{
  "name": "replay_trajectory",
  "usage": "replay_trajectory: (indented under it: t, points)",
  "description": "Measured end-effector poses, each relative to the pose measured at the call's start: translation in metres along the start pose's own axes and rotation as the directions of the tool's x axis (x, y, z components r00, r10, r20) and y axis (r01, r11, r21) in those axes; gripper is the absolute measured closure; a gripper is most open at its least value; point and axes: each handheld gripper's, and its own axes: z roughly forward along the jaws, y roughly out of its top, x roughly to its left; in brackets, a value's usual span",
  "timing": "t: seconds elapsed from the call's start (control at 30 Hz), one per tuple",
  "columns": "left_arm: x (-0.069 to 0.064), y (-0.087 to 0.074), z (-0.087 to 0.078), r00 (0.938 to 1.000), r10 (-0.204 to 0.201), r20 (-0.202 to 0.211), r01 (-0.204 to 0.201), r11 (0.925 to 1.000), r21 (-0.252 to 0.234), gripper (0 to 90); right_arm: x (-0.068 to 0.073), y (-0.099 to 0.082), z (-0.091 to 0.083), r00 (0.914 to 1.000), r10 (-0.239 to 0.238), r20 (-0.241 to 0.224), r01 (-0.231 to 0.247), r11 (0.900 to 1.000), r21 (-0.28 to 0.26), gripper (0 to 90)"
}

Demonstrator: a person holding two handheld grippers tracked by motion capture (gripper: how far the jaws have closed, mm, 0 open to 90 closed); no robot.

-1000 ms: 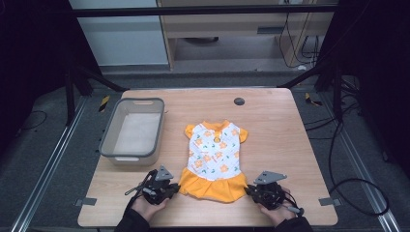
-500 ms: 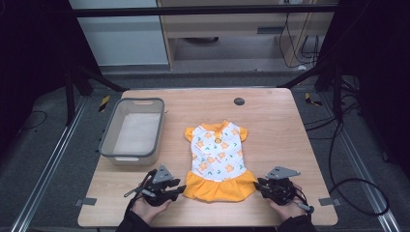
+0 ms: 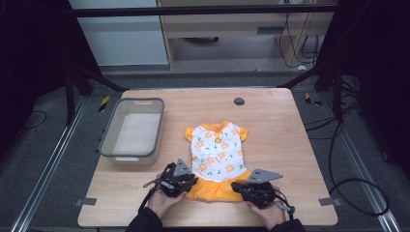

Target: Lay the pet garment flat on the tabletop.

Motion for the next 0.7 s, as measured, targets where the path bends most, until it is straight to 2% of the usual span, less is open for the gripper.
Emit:
replay_trajectory:
  t: [0.03, 0.1, 0.3, 0.5, 0.6, 0.67, 0.7]
  points:
    - [-0.001, -0.001, 0.001, 1.0, 0.003, -0.006, -0.003, 1.0, 0.007, 77.6, 0.005, -0.001, 0.009, 0.9997, -0.016, -0.02, 0.017, 0.9996, 0.022, 87.6]
    - [-0.001, -0.003, 0.001, 0.9999, 0.01, -0.007, -0.01, 0.9999, 0.011, 77.8, 0.01, -0.002, 0.017, 0.9989, -0.038, -0.028, 0.039, 0.9978, 0.054, 87.9]
    - [-0.002, -0.004, 0.0, 0.9997, 0.017, -0.017, -0.017, 0.9995, 0.027, 77.7, 0.016, -0.011, 0.025, 0.9967, -0.049, -0.065, 0.057, 0.9902, 0.127, 88.2]
    - [-0.004, -0.005, 0.0, 0.9994, 0.025, -0.025, -0.025, 0.9995, 0.022, 76.9, 0.019, -0.018, 0.019, 0.9943, -0.045, -0.097, 0.058, 0.9897, 0.131, 88.1]
    - [-0.003, -0.005, -0.002, 0.9998, 0.014, -0.015, -0.014, 0.9998, 0.015, 75.1, 0.019, -0.016, 0.017, 0.9942, -0.044, -0.098, 0.057, 0.9894, 0.133, 88.3]
    - [0.001, -0.001, -0.007, 0.9999, 0.002, -0.011, -0.002, 0.9999, -0.011, 74.2, 0.017, -0.012, 0.013, 0.9942, -0.044, -0.098, 0.055, 0.9924, 0.11, 88.5]
    - [0.002, 0.001, -0.009, 0.9999, 0.002, -0.016, -0.002, 0.9997, -0.024, 73.6, 0.015, -0.009, 0.008, 0.9949, -0.046, -0.09, 0.053, 0.9955, 0.079, 88.8]
